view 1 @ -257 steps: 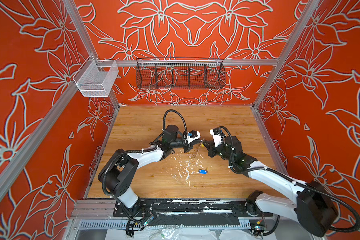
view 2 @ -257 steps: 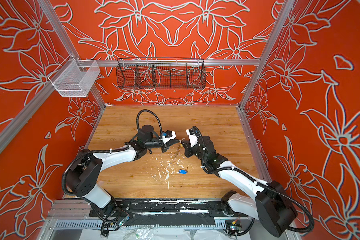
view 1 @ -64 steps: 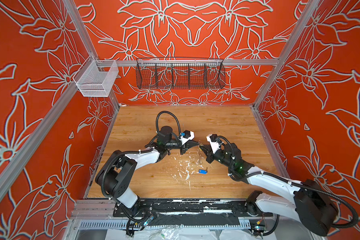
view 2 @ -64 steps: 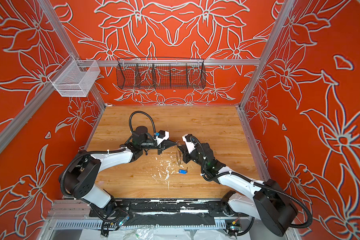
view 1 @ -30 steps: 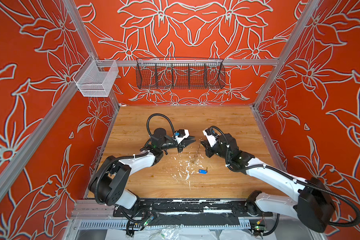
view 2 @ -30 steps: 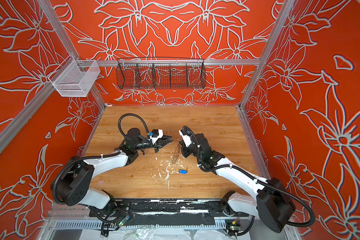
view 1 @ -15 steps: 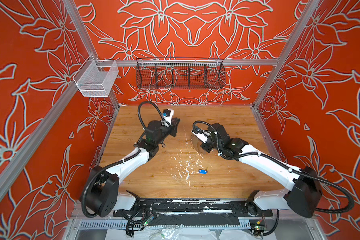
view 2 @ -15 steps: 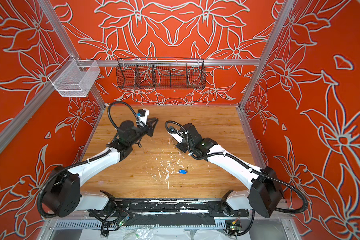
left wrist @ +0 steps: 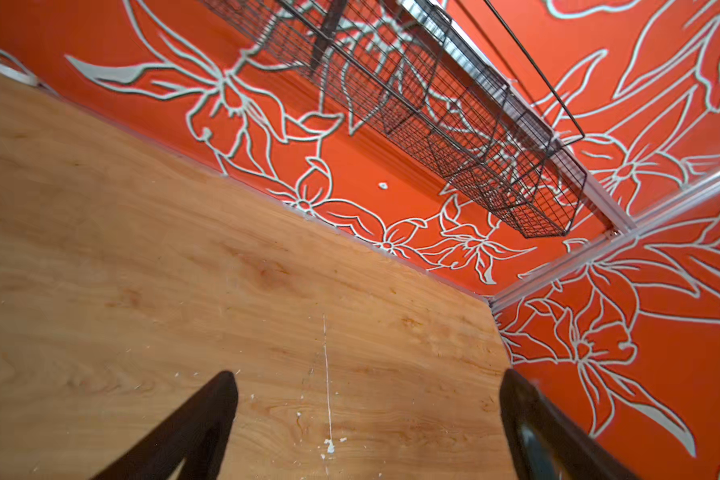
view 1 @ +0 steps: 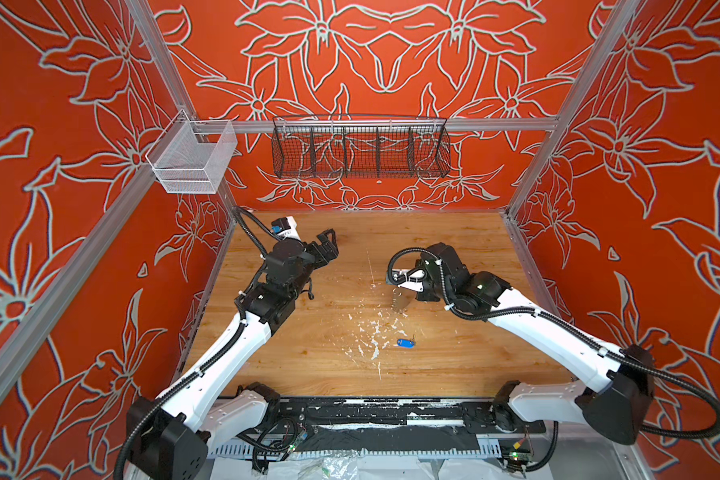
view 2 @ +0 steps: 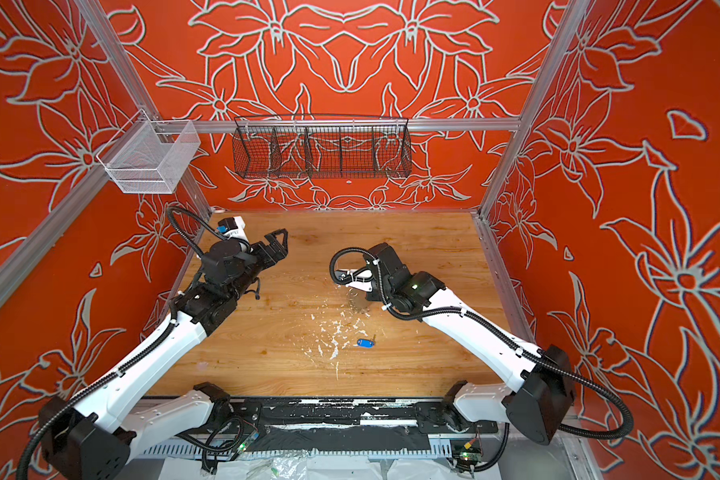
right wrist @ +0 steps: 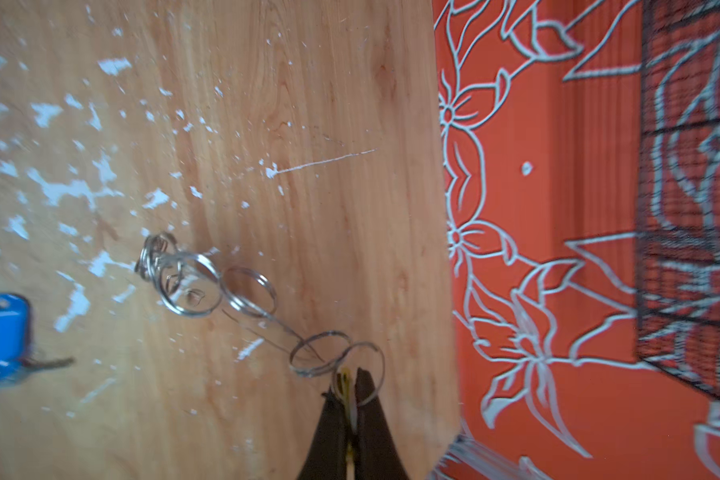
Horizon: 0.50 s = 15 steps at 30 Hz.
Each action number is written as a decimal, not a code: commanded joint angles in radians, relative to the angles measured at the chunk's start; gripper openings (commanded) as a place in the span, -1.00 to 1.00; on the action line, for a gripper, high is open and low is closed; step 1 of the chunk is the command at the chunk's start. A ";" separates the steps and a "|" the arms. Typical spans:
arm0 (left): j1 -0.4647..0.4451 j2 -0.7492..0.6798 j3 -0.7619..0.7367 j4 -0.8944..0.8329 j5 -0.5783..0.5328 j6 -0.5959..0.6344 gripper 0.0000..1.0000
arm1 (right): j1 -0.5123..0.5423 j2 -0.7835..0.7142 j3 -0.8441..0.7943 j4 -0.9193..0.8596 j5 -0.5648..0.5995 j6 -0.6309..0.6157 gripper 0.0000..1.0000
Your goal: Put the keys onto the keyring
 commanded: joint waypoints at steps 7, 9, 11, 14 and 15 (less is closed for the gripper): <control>0.012 -0.018 -0.008 -0.006 -0.133 -0.094 0.95 | 0.025 0.176 0.150 0.078 0.269 -0.638 -1.00; 0.013 -0.004 0.001 -0.011 -0.139 -0.100 0.95 | 0.024 0.179 0.118 0.199 0.260 -0.751 -1.00; 0.012 0.011 0.017 -0.025 -0.133 -0.105 0.95 | 0.023 0.185 0.130 0.224 0.226 -0.821 -1.00; 0.012 0.031 0.046 -0.066 -0.143 -0.112 0.95 | 0.021 0.198 0.148 0.266 0.194 -0.916 -1.00; 0.012 0.034 0.051 -0.079 -0.160 -0.117 0.95 | 0.019 0.202 0.152 0.278 0.182 -0.928 -1.00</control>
